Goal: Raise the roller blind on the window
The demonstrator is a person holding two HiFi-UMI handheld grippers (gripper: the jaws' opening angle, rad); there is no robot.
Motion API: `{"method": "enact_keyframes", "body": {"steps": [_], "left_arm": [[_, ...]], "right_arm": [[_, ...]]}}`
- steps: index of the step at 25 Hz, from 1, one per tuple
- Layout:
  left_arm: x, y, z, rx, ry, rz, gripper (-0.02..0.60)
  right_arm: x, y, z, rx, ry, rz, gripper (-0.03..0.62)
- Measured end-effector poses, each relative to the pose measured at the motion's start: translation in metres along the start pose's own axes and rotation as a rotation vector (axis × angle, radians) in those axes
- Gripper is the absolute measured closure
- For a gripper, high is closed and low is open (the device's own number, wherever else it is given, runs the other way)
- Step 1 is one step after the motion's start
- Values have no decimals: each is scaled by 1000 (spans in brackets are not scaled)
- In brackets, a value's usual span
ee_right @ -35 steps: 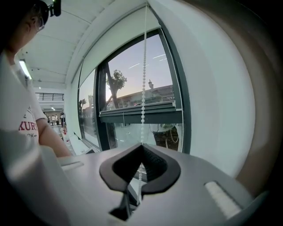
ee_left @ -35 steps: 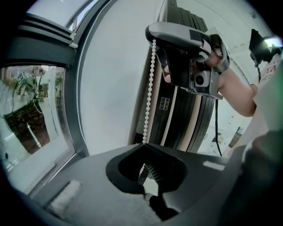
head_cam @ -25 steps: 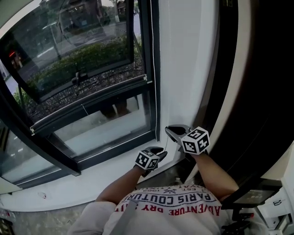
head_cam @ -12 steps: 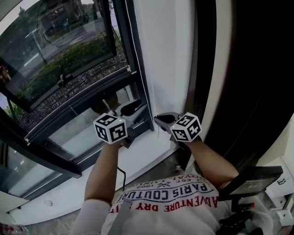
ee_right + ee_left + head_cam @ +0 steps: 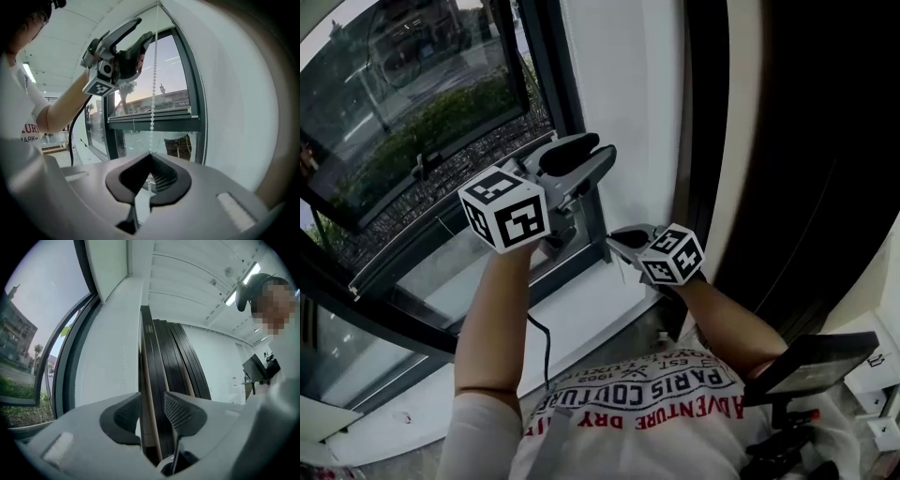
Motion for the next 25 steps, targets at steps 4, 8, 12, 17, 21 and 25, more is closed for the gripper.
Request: {"method": "enact_keyframes", "body": {"steps": [4, 8, 12, 17, 21, 25], "left_arm": [[7, 0, 11, -23, 15, 12, 423], [13, 6, 12, -51, 19, 40, 514], [-5, 3, 3, -57, -81, 107, 543], [-34, -11, -12, -1, -182, 88, 465], [-45, -3, 4, -15, -186, 56, 452], [-44, -3, 16, -28, -174, 28, 463]], "right_arm": [[-6, 1, 2, -3, -14, -6, 588], [-7, 2, 4, -2, -17, -7, 588], [-6, 3, 3, -1, -14, -4, 588], [-5, 4, 1, -1, -4, -2, 588], [4, 8, 1, -2, -15, -2, 588], [1, 7, -5, 0, -25, 3, 588]]}}
Point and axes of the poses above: the fingertips, and each gripper's own axes: z forward along the fingers, x to its right, y out of its underside, the point moved 1 cm from there along -z, backward along the fingers, and after that the axes turned 3 degrees about z, right-handed, at the moved point
